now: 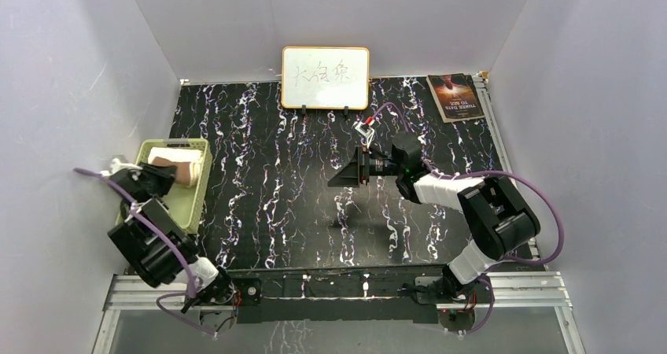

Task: Roll the towels
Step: Place the towel in the bin.

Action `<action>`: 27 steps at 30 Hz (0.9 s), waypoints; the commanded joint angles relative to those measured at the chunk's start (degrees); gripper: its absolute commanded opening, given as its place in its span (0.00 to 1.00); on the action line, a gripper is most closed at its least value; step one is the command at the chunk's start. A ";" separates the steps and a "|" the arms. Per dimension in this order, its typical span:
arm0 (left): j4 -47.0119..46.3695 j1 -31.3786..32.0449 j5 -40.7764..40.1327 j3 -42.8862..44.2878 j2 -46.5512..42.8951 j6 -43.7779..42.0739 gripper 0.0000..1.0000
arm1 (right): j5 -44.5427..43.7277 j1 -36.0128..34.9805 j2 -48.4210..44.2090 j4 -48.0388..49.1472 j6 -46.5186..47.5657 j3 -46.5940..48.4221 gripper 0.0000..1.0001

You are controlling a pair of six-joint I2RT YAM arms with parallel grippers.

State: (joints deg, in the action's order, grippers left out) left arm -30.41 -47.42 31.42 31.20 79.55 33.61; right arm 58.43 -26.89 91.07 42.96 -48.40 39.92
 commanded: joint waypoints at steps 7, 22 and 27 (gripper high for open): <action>-11.60 16.68 -6.46 -2.19 16.89 9.48 0.03 | 0.29 -0.11 -4.71 1.29 1.85 -0.22 0.75; -7.31 19.56 -4.97 6.18 20.96 11.93 0.19 | 0.07 -0.22 -2.99 0.05 2.36 1.46 0.75; -4.84 19.56 -7.87 4.24 20.46 15.83 0.30 | -0.13 -0.32 -3.18 -0.73 2.69 1.56 0.75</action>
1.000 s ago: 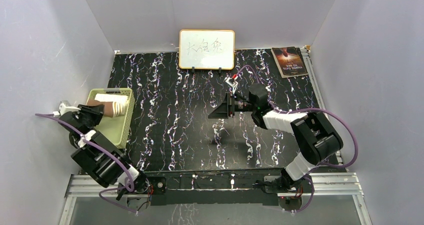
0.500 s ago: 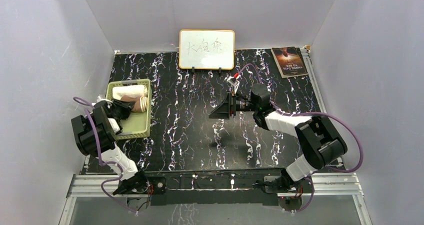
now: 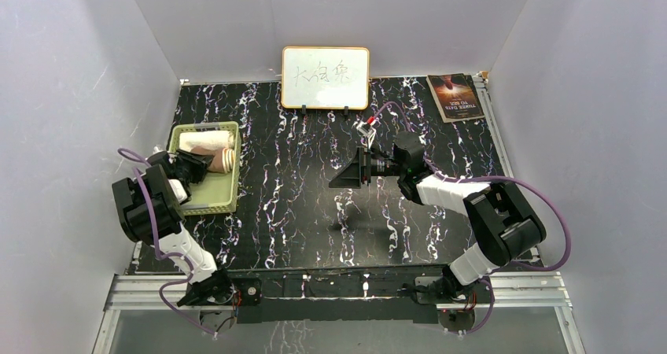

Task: Roll the towels
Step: Place the towel in the bin.

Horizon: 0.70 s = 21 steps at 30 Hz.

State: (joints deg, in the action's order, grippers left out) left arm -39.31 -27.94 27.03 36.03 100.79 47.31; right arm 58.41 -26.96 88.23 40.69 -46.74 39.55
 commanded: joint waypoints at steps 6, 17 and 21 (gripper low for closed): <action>17.81 0.17 -6.98 -1.70 -7.11 3.58 0.73 | -0.27 -0.26 -0.10 1.28 1.21 1.93 0.75; 37.57 0.17 -7.15 1.19 -19.39 3.58 0.94 | -0.94 -0.35 -1.16 -0.74 2.36 2.15 0.75; 43.51 0.17 -5.62 1.94 -23.61 5.03 0.98 | -1.19 -0.35 -1.01 -1.87 2.80 2.61 0.75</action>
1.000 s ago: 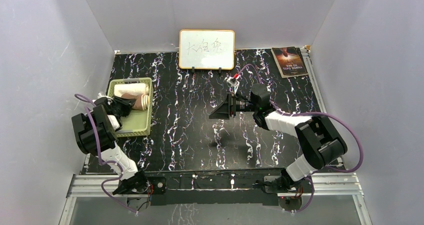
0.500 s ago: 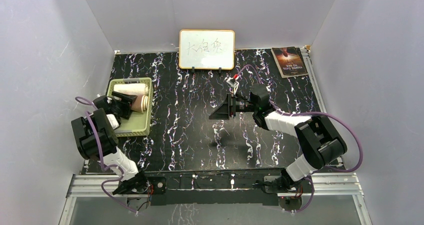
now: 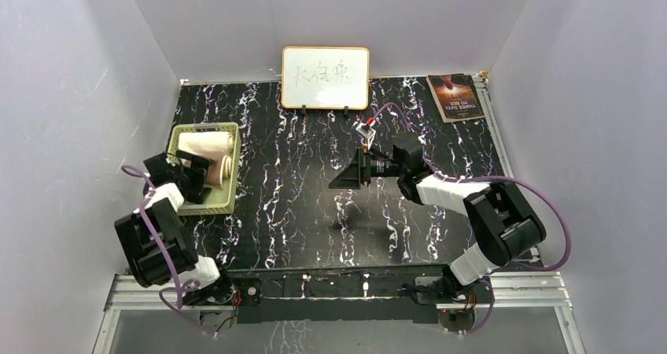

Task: Roll the towels
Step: Place the towel in the bin.

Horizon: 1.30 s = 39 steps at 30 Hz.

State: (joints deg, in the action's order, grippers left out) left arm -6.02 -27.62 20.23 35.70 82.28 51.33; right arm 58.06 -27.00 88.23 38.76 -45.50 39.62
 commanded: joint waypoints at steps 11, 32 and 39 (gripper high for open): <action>18.73 -0.16 -3.52 4.65 -13.61 -14.08 0.10 | -1.11 -0.42 -1.19 -1.73 2.50 2.90 0.76; 9.95 2.56 -3.08 6.21 9.61 -18.68 0.00 | -2.62 -0.50 2.08 -5.44 5.02 5.83 0.77; 3.50 2.78 -1.41 6.09 10.96 -16.10 0.00 | -2.96 -0.53 4.43 -5.45 4.89 7.02 0.78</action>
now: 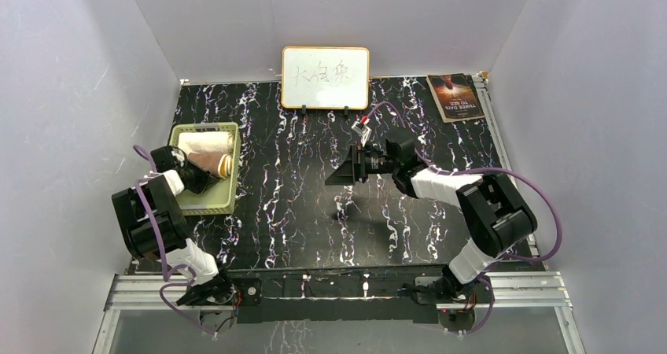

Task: Roll the towels
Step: Place the towel in the bin.

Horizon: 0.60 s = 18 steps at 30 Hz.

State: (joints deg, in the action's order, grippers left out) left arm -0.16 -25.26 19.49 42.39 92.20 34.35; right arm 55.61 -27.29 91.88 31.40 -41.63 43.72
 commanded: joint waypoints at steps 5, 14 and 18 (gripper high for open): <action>-7.17 2.09 1.12 -2.18 1.62 3.03 0.00 | -0.58 -0.74 2.26 2.22 0.71 3.97 0.79; -15.79 4.65 1.65 -3.44 7.14 4.93 0.00 | -1.27 -1.53 2.40 1.46 0.88 4.34 0.80; -15.68 4.67 2.09 -1.49 9.20 4.00 0.00 | -1.67 -1.54 2.12 0.65 1.28 4.53 0.81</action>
State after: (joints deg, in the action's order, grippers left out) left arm -18.04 -21.12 23.57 40.27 97.97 40.14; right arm 54.96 -28.58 94.13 30.92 -41.63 45.65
